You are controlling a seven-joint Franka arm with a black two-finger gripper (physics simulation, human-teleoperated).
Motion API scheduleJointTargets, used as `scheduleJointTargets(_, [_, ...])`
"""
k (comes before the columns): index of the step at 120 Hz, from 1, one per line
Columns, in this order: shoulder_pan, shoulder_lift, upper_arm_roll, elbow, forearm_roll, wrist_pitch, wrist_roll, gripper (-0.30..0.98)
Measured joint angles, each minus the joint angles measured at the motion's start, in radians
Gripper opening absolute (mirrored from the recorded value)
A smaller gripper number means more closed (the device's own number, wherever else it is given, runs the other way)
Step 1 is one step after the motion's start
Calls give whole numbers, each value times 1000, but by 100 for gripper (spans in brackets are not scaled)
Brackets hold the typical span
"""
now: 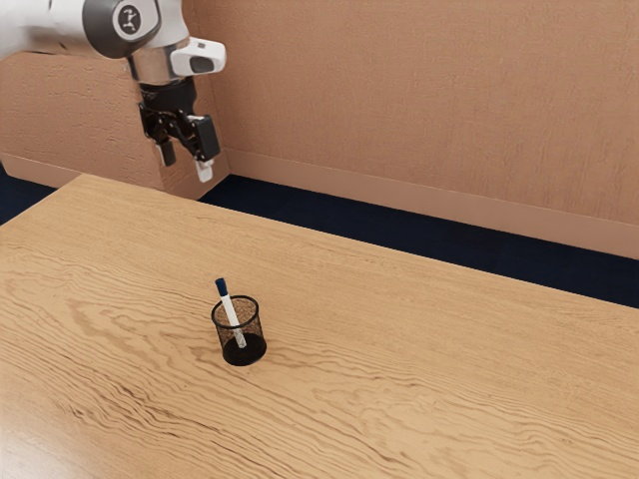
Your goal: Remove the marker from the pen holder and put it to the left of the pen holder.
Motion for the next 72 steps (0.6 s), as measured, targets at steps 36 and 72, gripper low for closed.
scheduleJointTargets(36, [1, 21, 15, -18, -29, 9, 25, 69])
scheduleJointTargets(72, [54, 88, 50, -200, -169, 132, 160, 69])
